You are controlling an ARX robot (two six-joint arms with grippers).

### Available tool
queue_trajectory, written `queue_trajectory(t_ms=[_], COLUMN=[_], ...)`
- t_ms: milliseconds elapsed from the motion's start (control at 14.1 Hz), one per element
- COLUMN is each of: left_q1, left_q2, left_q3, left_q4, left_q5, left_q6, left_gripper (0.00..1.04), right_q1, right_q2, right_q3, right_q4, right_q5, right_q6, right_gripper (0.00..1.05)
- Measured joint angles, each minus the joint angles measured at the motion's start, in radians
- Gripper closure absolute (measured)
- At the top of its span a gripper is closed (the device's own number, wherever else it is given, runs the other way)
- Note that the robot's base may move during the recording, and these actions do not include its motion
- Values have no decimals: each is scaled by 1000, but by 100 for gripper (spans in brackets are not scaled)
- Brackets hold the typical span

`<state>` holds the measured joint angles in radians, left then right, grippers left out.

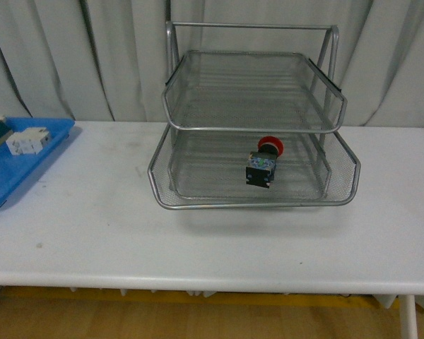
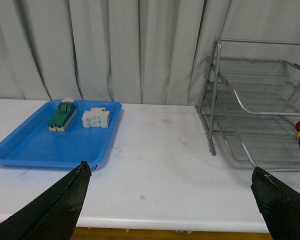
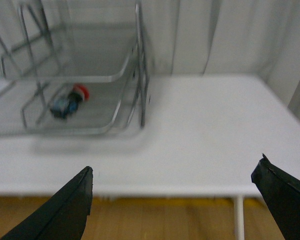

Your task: Place button on rack with both arms

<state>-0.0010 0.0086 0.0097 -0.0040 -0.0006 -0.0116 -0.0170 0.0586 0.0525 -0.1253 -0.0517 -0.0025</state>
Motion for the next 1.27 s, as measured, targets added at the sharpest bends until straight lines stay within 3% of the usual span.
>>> queue_trajectory(t_ms=[71,283,354,566,778,990,1061,1273], left_q1=[0,0,0,0,0,0,0,0], left_q2=[0,0,0,0,0,0,0,0], left_q3=[0,0,0,0,0,0,0,0], left_q4=[0,0,1,1,1,1,0,0], left_q5=[1,0,1,0,0,0,1,1], left_q6=[0,0,0,0,0,1,1,0], left_gripper=[7,7,7,7,7,7,7,7], right_q1=[-12,26,58,165,323,406,422,453], right_q2=[138,721,894,1374,1685,1760,1774,1828], right_q3=[36,296,397,756,1110,1121,1118,1110], right_q4=[37,447,482,325,33,-123,-141,-188], right_q5=[-27,-11,12,78,118,116,105,76], right_q6=[-3,19,45,138,169,206,216,216], right_gripper=[6,6,6,8,53,97,103,103])
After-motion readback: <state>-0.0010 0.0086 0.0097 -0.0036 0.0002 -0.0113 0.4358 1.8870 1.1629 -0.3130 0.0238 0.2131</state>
